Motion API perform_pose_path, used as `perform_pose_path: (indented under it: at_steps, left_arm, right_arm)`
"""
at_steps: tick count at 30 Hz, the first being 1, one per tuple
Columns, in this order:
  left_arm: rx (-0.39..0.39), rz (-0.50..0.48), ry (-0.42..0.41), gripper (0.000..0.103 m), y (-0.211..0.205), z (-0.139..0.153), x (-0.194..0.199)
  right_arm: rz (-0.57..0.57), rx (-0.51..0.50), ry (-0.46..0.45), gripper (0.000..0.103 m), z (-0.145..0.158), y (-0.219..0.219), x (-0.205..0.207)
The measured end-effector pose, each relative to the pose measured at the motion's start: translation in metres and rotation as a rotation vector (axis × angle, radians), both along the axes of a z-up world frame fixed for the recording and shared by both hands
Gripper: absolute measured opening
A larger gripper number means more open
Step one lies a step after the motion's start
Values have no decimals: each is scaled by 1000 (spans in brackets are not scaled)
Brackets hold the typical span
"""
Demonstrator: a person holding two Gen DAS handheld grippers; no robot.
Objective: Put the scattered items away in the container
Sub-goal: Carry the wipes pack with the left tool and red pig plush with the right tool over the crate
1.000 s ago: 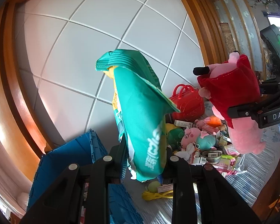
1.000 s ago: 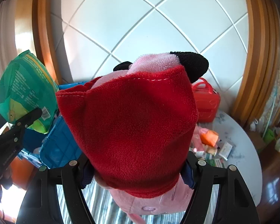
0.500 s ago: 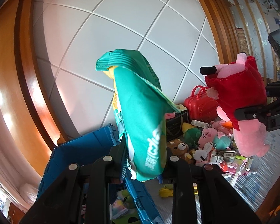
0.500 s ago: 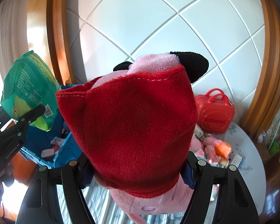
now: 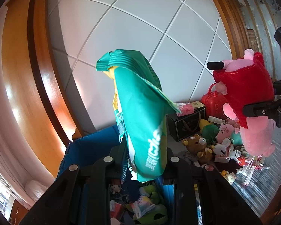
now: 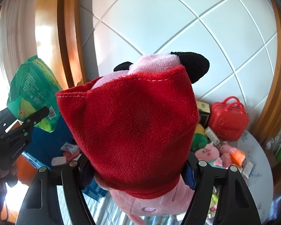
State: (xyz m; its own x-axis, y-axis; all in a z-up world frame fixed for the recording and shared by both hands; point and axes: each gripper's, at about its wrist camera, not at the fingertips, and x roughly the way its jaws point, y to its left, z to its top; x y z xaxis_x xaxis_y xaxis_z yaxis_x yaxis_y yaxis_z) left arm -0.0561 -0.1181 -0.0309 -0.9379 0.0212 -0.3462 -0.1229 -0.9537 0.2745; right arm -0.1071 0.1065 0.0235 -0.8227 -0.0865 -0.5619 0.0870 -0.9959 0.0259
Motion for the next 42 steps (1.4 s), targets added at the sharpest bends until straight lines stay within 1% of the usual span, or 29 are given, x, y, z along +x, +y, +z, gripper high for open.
perform_pose_path:
  at_steps: [10,18,21,24,33,42]
  left_arm:
    - [15,62,13,24,-64,1,5]
    - [47,129,-1,24,-111,-1,10]
    - [51,143,-3,24,-121,-2,13]
    - [56,155,-8,24,-129,-3,12]
    - [62,188,-34,24,-145,-11,7]
    - [85,239,-75,24,-167,-18,-3]
  right_arm:
    - [50,11,22,74,12,-62,-14]
    - [103,14,33,74,20,-106,-32]
    - [124,9,32,74,21,-120,-41]
    - [152,-16,18,74,21,-134,-53]
    - [220,-54,-19,74,12,-165,-82]
    - [260,-43,-56,74,6,-204,-96]
